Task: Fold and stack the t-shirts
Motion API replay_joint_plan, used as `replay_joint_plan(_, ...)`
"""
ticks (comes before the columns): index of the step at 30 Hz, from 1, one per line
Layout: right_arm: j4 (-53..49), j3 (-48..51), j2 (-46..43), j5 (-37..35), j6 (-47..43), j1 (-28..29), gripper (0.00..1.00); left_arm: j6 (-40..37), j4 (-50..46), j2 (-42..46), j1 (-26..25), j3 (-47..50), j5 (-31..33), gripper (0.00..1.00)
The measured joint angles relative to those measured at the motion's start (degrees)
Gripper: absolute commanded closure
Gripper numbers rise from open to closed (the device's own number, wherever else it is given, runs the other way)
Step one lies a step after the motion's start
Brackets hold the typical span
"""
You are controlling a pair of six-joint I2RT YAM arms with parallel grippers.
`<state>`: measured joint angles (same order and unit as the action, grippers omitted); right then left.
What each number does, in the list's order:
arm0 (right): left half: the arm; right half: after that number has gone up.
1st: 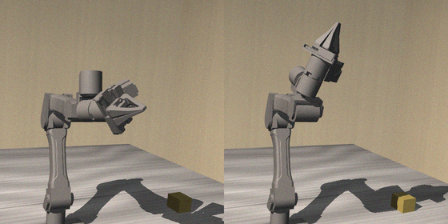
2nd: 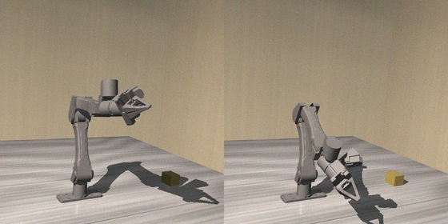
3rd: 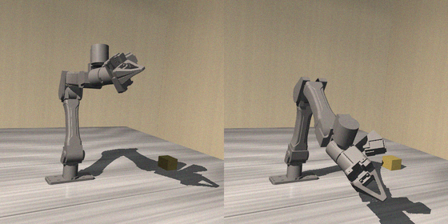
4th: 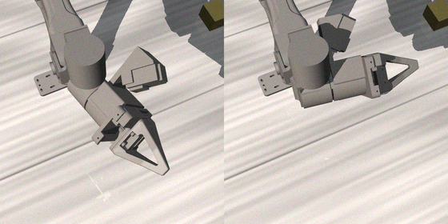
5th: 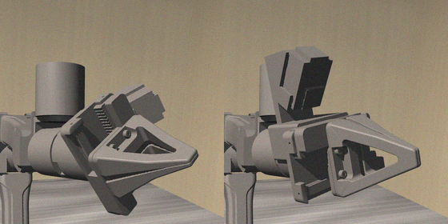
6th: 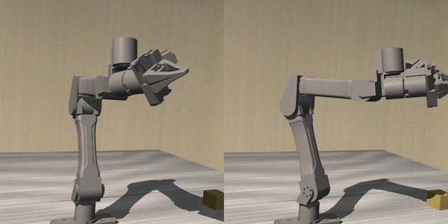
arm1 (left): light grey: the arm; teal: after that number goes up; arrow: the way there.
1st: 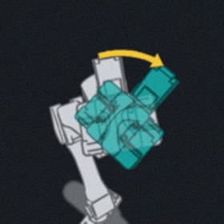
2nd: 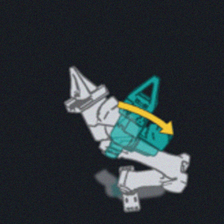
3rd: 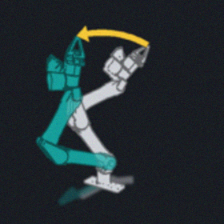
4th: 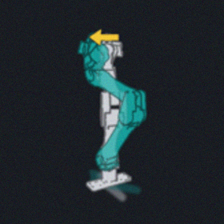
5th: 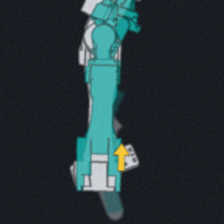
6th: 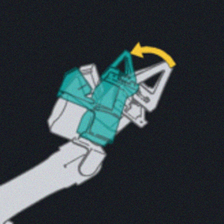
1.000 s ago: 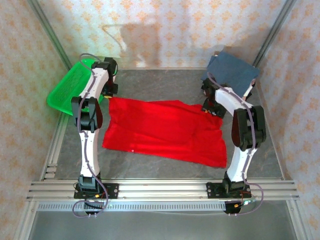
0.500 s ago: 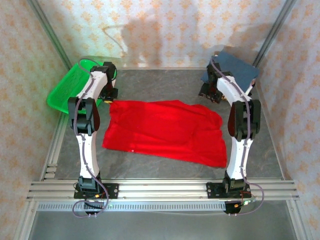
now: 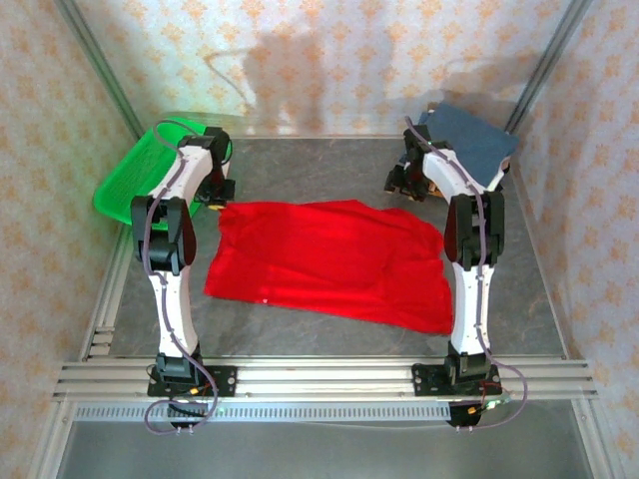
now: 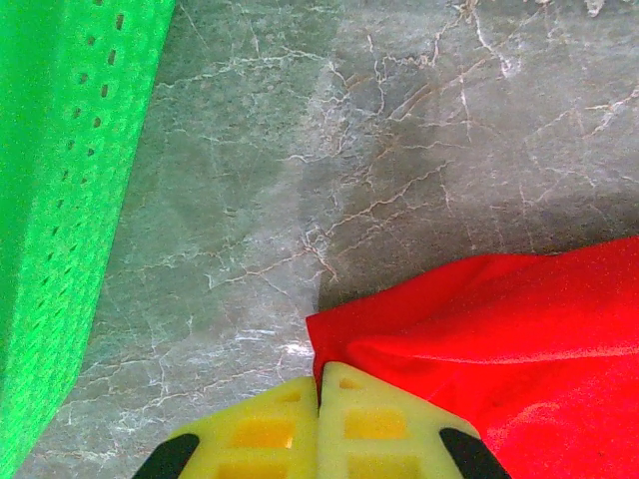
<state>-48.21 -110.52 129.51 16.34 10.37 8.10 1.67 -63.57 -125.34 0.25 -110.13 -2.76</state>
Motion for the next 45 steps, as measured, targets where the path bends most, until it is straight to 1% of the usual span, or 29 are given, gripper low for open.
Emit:
replay_joint_plan(4, 0.0, 0.0, 1.0, 0.0, -1.7, 1.1, 0.42, 0.0, 0.2, 0.5, 0.0, 0.0, 0.0, 0.95)
replay_joint_plan(13, -1.7, 0.1, 2.3, -2.0, -4.4, 3.7, 0.61, 0.4, 0.4, 0.5, 0.0, 0.1, 0.0, 0.95)
replay_joint_plan(17, -2.0, 0.5, 2.4, -2.8, -5.2, 3.7, 0.73, 0.4, 0.8, 0.5, 0.0, 0.7, 0.0, 0.96)
replay_joint_plan(21, -1.6, 2.6, 2.2, -3.4, -5.8, 3.7, 0.91, 0.4, 1.1, 0.5, 0.0, 1.0, 0.0, 0.96)
replay_joint_plan(24, -1.5, 3.1, 1.5, -3.5, -5.7, 3.7, 0.99, 0.4, 1.3, 0.5, 0.0, 1.1, 0.0, 0.96)
replay_joint_plan(29, -1.4, 3.7, 0.3, -4.2, -5.2, 3.8, 1.0, 0.4, 1.4, 0.5, 0.0, 1.1, 0.0, 0.96)
replay_joint_plan(34, 0.2, 4.5, -3.6, -6.0, -4.4, 3.8, 1.0, 0.4, 1.5, 0.5, 0.0, 1.1, 0.0, 0.96)
replay_joint_plan(40, 3.5, 9.2, -11.6, -8.1, -3.0, 3.7, 1.0, 0.4, 1.8, 1.5, 0.0, 2.5, -0.2, 0.97)
replay_joint_plan(45, 6.7, 16.7, -17.7, -9.1, -2.0, 3.8, 1.0, 0.4, 2.1, 3.5, 0.0, 4.5, -0.5, 0.97)
